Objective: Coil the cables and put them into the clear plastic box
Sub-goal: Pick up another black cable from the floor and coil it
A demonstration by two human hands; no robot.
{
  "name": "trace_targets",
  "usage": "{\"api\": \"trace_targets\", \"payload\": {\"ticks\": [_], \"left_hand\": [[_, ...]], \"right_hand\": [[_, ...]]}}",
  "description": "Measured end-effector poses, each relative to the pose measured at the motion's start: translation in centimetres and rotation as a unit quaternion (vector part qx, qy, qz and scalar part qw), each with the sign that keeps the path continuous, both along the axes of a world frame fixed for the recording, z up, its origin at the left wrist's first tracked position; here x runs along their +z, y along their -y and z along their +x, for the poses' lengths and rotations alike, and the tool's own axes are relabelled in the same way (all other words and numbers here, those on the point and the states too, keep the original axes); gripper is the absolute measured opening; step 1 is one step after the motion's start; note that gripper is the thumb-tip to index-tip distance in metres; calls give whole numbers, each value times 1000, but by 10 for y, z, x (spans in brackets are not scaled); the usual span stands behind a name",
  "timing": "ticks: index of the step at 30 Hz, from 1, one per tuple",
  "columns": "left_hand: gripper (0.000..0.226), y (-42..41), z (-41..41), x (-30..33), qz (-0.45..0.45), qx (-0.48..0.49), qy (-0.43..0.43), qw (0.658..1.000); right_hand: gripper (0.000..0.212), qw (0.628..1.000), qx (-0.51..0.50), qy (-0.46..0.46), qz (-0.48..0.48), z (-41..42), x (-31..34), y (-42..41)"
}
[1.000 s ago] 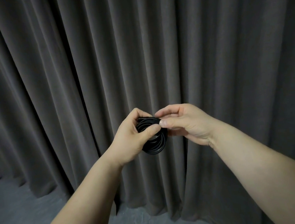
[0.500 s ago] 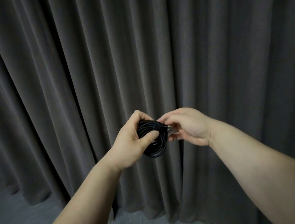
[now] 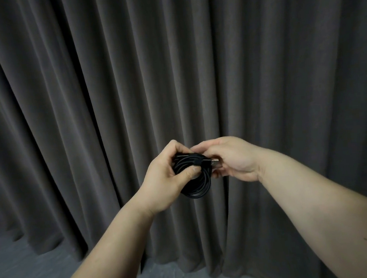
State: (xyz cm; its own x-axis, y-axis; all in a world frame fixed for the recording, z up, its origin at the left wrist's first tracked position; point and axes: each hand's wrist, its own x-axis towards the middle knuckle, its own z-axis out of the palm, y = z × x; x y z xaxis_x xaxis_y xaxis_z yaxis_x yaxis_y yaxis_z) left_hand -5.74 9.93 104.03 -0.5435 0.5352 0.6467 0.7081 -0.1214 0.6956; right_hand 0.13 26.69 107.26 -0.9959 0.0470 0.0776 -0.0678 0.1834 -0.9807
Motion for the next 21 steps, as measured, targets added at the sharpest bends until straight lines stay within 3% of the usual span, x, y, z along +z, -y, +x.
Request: {"api": "trace_targets", "payload": {"ticks": [4, 11, 16, 21], "left_hand": [[20, 0, 1, -1, 7, -14, 15, 1000], [19, -2, 2, 1, 0, -25, -7, 1000], [21, -5, 4, -2, -10, -25, -10, 1000], [23, -8, 5, -4, -17, -30, 15, 999]], "right_hand": [[25, 999, -4, 17, -27, -2, -2, 0], [21, 996, 4, -38, -82, -1, 0, -3], [20, 997, 15, -15, -72, 1, 2, -5], [24, 990, -78, -91, -80, -3, 5, -3]]}}
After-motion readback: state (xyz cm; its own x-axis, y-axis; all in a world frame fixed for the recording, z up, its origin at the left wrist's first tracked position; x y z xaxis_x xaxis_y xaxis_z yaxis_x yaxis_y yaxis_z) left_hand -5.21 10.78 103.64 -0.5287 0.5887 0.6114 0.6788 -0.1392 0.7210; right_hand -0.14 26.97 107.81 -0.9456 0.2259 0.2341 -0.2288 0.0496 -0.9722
